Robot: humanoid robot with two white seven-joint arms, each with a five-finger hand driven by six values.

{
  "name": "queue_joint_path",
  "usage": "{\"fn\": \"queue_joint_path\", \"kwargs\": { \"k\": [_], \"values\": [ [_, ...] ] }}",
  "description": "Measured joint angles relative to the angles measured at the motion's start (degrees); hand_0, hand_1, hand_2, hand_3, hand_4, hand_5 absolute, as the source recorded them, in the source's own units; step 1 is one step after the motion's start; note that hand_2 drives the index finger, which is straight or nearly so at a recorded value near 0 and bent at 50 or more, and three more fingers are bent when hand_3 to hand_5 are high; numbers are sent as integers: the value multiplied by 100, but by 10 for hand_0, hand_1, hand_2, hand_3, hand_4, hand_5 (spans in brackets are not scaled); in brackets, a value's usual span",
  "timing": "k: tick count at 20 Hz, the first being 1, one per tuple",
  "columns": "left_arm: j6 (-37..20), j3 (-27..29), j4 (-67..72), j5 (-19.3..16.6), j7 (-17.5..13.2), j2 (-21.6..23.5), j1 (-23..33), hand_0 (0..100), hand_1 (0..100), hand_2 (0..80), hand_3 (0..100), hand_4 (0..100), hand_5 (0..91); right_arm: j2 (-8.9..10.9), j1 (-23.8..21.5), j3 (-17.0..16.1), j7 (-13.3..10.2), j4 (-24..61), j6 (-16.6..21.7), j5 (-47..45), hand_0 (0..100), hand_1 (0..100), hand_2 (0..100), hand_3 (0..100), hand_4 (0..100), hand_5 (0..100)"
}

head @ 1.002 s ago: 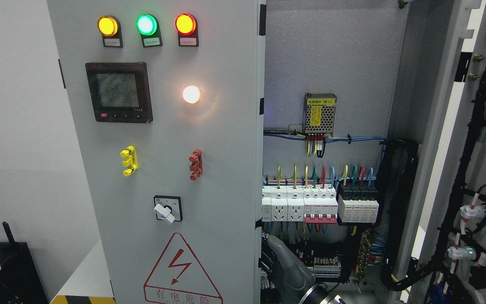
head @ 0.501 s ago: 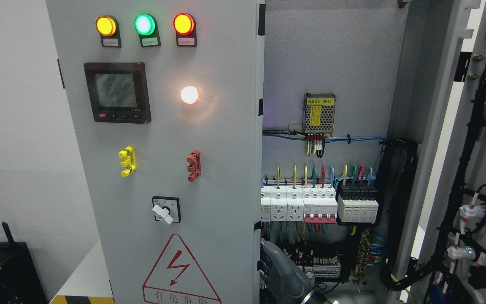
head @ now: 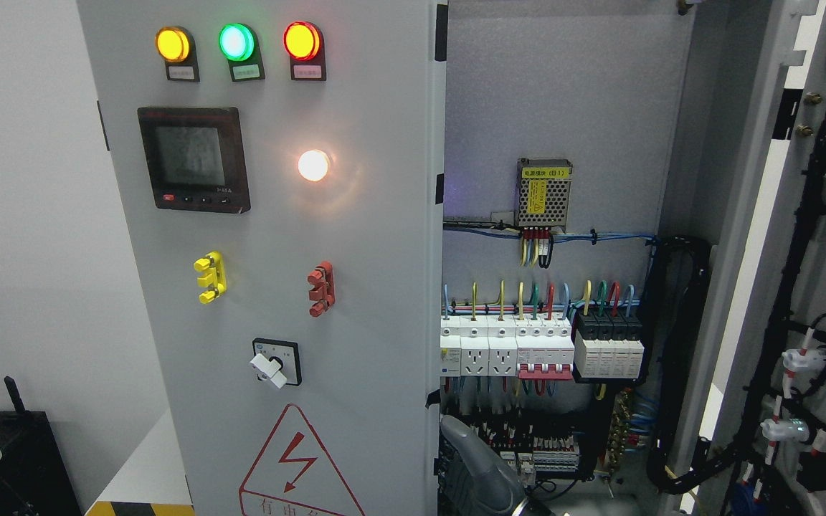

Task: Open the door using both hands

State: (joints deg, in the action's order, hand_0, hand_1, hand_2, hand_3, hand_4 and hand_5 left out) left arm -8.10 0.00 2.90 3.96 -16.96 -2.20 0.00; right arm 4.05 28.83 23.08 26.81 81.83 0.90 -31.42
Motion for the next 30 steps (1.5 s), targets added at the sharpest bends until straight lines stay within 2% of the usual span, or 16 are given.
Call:
{"fn": "queue_joint_path", "kwargs": {
  "k": [7,23,30],
  "values": [
    [0,0,0,0,0,0,0,0,0,0,0,0,0,5,-82,49,289,112,0,-28,385,0,0,0,0,0],
    [0,0,0,0,0,0,0,0,0,0,0,0,0,11,-265,247,358,424,0,-241,384,0,0,0,0,0],
    [0,0,0,0,-1,0,0,0,0,0,0,0,0,14,-315,395,499,566,0,-280,385,0,0,0,0,0]
  ]
}}
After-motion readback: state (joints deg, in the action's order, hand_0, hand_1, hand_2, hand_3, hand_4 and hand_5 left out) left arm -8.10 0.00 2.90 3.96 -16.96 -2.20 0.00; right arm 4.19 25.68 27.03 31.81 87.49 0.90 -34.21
